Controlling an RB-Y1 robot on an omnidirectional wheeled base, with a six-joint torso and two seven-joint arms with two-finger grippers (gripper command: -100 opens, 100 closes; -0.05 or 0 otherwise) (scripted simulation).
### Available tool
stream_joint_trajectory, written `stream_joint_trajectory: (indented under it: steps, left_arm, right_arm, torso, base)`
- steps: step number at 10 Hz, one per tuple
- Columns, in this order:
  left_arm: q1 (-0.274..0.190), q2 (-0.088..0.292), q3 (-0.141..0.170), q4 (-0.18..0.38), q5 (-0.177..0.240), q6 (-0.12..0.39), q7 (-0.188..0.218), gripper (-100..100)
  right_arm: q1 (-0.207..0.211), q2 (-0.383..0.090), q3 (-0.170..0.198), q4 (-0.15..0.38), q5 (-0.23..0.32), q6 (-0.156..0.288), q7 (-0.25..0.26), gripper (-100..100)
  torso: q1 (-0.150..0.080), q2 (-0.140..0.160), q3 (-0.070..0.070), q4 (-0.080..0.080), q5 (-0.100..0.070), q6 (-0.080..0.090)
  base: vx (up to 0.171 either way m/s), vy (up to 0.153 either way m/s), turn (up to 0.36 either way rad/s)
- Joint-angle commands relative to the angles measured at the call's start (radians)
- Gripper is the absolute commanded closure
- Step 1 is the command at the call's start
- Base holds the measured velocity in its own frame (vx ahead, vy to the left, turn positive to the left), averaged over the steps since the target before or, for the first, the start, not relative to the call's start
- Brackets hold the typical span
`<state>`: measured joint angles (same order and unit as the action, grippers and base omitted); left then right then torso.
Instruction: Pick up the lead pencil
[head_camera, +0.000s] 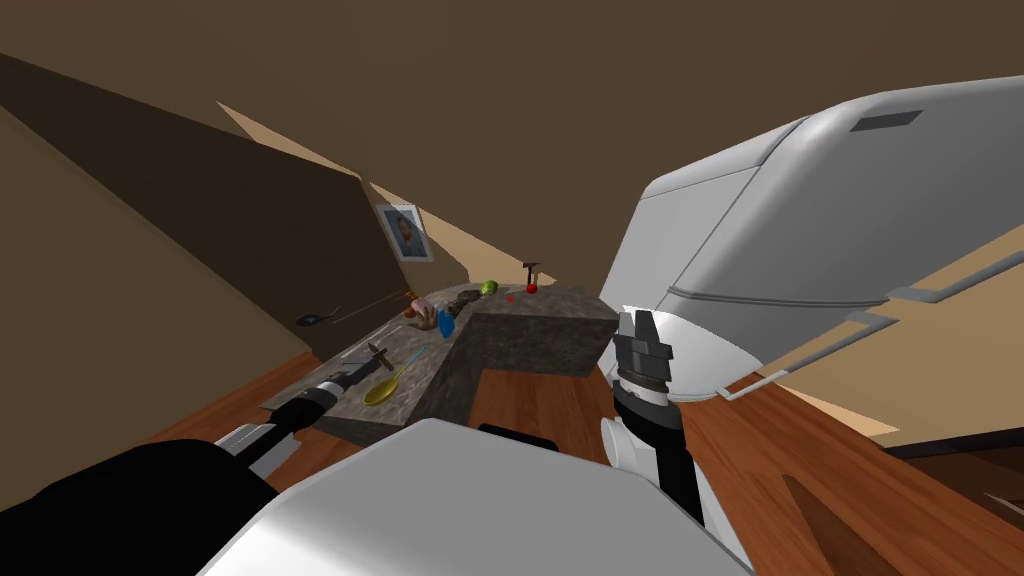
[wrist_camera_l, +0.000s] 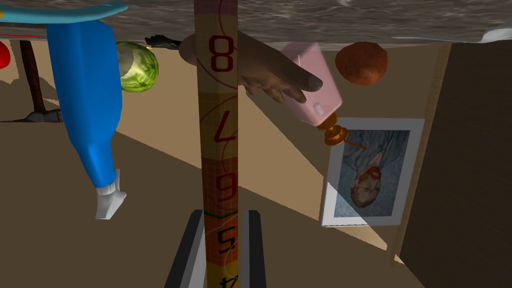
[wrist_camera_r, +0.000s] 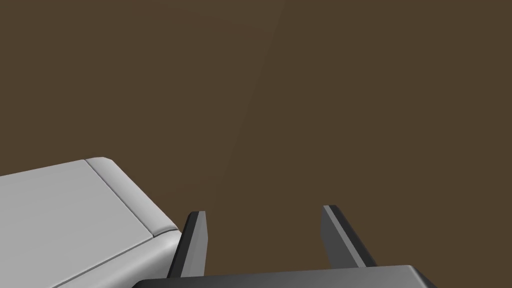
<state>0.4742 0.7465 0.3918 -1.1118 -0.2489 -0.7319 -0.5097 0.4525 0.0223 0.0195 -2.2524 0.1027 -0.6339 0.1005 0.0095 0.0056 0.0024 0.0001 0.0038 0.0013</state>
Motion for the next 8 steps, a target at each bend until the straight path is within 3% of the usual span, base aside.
stream_joint_trajectory:
  steps: [1,3,6,8]
  left_arm:
    - [-0.017,-0.036,-0.02,-0.05,-0.033,0.05,-0.001,100]
    - [-0.017,-0.036,-0.02,-0.068,-0.033,0.095,-0.001,100]
    - [-0.056,-0.097,-0.055,-0.169,-0.091,0.196,-0.003,100]
    - [-0.056,-0.097,-0.055,-0.178,-0.091,0.243,-0.003,100]
  right_arm:
    - [0.0,0.0,0.0,0.0,0.0,0.0,0.0,0]
    - [0.0,0.0,0.0,0.0,0.0,0.0,0.0,0]
    - [0.0,0.0,0.0,0.0,0.0,0.0,0.0,0]
    - [0.0,0.0,0.0,0.0,0.0,0.0,0.0,0]
  torso:
    - [0.0,0.0,0.0,0.0,0.0,0.0]
    - [0.003,0.001,-0.001,-0.002,0.005,-0.002]
    - [0.004,-0.001,-0.003,-0.005,0.009,-0.003]
    - [0.007,-0.002,-0.004,-0.006,0.012,-0.003]
  base:
    - [-0.141,0.129,-0.048]
    - [-0.089,0.058,-0.039]
    - [-0.094,0.065,-0.035]
    - [-0.083,0.064,-0.032]
